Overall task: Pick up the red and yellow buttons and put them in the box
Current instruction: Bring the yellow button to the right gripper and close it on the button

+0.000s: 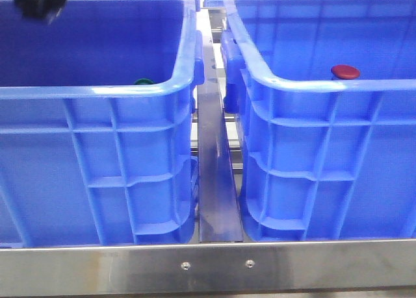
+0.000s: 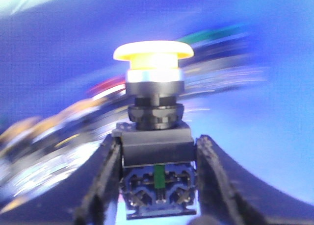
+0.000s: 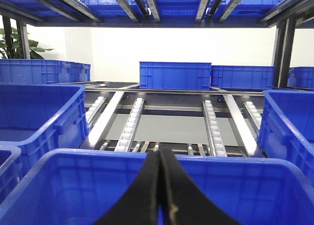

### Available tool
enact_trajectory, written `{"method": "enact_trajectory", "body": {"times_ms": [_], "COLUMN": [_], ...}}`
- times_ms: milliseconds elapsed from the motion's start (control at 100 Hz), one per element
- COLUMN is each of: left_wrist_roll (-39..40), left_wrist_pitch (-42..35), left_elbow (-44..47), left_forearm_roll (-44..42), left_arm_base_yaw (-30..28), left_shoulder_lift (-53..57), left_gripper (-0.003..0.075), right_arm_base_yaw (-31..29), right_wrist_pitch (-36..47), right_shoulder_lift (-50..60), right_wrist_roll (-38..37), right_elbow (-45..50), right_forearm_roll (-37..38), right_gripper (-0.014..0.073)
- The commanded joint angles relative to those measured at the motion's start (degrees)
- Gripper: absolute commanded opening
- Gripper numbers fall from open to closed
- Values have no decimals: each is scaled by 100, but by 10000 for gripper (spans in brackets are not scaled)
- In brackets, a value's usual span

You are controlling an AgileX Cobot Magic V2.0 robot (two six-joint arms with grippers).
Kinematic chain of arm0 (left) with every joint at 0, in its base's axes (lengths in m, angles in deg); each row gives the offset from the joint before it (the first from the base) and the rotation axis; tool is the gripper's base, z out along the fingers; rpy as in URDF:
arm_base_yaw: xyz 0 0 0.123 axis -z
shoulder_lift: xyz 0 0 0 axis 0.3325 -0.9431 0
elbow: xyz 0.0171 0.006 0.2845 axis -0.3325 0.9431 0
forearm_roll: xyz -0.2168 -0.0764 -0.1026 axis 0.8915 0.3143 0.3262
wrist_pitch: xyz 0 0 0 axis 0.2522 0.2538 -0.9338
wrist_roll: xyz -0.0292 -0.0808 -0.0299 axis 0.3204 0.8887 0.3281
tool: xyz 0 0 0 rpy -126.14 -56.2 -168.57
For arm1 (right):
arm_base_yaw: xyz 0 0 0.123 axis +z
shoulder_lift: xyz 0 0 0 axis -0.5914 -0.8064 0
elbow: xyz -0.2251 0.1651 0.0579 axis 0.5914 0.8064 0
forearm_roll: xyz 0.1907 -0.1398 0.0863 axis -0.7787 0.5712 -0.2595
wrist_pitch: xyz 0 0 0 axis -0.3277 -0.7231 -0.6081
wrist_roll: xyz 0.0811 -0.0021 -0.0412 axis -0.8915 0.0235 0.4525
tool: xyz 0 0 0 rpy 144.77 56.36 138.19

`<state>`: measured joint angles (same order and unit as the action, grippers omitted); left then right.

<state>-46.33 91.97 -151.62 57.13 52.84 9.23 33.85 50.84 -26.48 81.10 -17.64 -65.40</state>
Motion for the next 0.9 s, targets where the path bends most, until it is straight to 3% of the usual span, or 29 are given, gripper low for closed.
{"method": "enact_trajectory", "body": {"times_ms": [0, 300, 420, 540, 630, 730, 890], "left_wrist_roll": [-104, -143, -143, -143, -143, -143, -143], "left_wrist_pitch": [-282, -310, -336, -359, -359, -368, -368], "left_elbow": [-151, -183, -183, -183, -183, -183, -183], "left_forearm_roll": [-89, -99, -99, -99, -99, -99, -88], "left_arm_base_yaw": [591, 2529, 2865, 2939, 2939, 2939, 2939], "left_shoulder_lift": [583, 1089, 1039, 1037, 1037, 1037, 1037], "left_gripper": [-20, -20, -20, -20, -20, -20, -20], "right_arm_base_yaw": [3, 3, 3, 3, 3, 3, 3], "right_wrist_pitch": [-254, -614, -1004, -1412, -1706, -2040, -2658], "right_shoulder_lift": [9, 4, 4, 4, 4, 4, -145], "right_wrist_roll": [13, 13, 13, 0, -123, -728, -2444], "right_elbow": [-150, -150, -150, -150, -150, -150, -156], "right_forearm_roll": [-431, -431, -431, -431, -431, -431, -431], "right_gripper": [-68, -45, 126, 414, 561, 602, 601]}}
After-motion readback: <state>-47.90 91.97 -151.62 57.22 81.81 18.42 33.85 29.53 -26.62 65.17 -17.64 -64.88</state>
